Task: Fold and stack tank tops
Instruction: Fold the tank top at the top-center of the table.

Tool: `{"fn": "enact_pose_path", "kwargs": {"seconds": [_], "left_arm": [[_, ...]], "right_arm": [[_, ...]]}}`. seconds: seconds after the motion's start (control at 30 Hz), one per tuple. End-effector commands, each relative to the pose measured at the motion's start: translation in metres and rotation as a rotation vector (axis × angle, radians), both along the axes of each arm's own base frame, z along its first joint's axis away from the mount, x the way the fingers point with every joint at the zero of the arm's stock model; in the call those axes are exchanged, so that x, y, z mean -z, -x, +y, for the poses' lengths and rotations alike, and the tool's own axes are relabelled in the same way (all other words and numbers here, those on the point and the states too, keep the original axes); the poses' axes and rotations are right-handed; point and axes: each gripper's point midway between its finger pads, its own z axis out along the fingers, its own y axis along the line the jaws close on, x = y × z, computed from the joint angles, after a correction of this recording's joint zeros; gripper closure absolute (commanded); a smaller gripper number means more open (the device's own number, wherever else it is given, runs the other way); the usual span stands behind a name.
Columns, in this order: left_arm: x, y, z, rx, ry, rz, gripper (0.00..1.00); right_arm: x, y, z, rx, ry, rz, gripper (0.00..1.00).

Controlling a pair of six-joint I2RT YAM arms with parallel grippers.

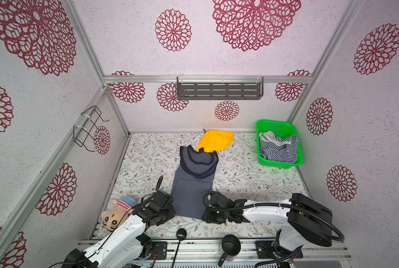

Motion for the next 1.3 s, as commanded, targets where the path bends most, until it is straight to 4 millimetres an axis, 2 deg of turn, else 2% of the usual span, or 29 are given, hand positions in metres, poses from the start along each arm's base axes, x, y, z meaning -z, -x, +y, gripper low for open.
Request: {"fn": "enact_pose_path", "kwargs": {"seconds": [0.0,0.1,0.2,0.33,0.43,0.57,0.67,0.73,0.87,0.97,1.07,1.27], "left_arm": [[0.000,-0.003,0.001,-0.007,-0.010,-0.021,0.78],[-0.003,-0.005,0.007,-0.026,-0.037,-0.032,0.91],[-0.009,-0.007,0.010,-0.032,-0.051,-0.048,0.98],[-0.020,-0.007,0.018,-0.052,-0.085,-0.072,1.00],[-0.029,-0.008,0.015,-0.081,-0.047,-0.117,1.00],[-0.037,0.003,0.017,-0.085,-0.056,-0.113,1.00],[-0.047,0.011,0.014,-0.078,-0.051,-0.120,1.00],[-0.064,0.010,0.017,-0.072,-0.081,-0.154,1.00],[-0.111,-0.010,0.029,-0.028,-0.229,-0.256,1.00],[-0.135,-0.041,0.018,0.036,-0.263,-0.296,1.00],[-0.143,-0.078,-0.001,0.084,-0.238,-0.328,1.00],[-0.140,-0.158,-0.011,0.091,-0.213,-0.370,1.00]], "right_arm": [[0.008,-0.002,-0.005,0.019,0.053,0.001,0.76],[0.006,-0.002,-0.007,0.019,0.061,-0.002,0.91],[0.001,-0.001,-0.007,0.005,0.071,-0.006,1.00],[-0.007,0.005,-0.008,-0.027,0.066,0.008,1.00],[-0.012,0.012,-0.010,-0.047,0.056,0.028,1.00],[-0.024,0.024,-0.014,-0.088,0.055,0.038,1.00],[-0.046,0.030,-0.014,-0.141,0.056,-0.014,1.00],[-0.065,0.025,-0.020,-0.158,0.072,-0.068,1.00],[-0.096,-0.009,-0.033,-0.133,0.114,-0.183,1.00],[-0.111,-0.044,-0.037,-0.102,0.104,-0.242,1.00],[-0.118,-0.081,-0.043,-0.078,0.120,-0.293,1.00],[-0.124,-0.152,-0.047,-0.086,0.162,-0.384,1.00]]}}
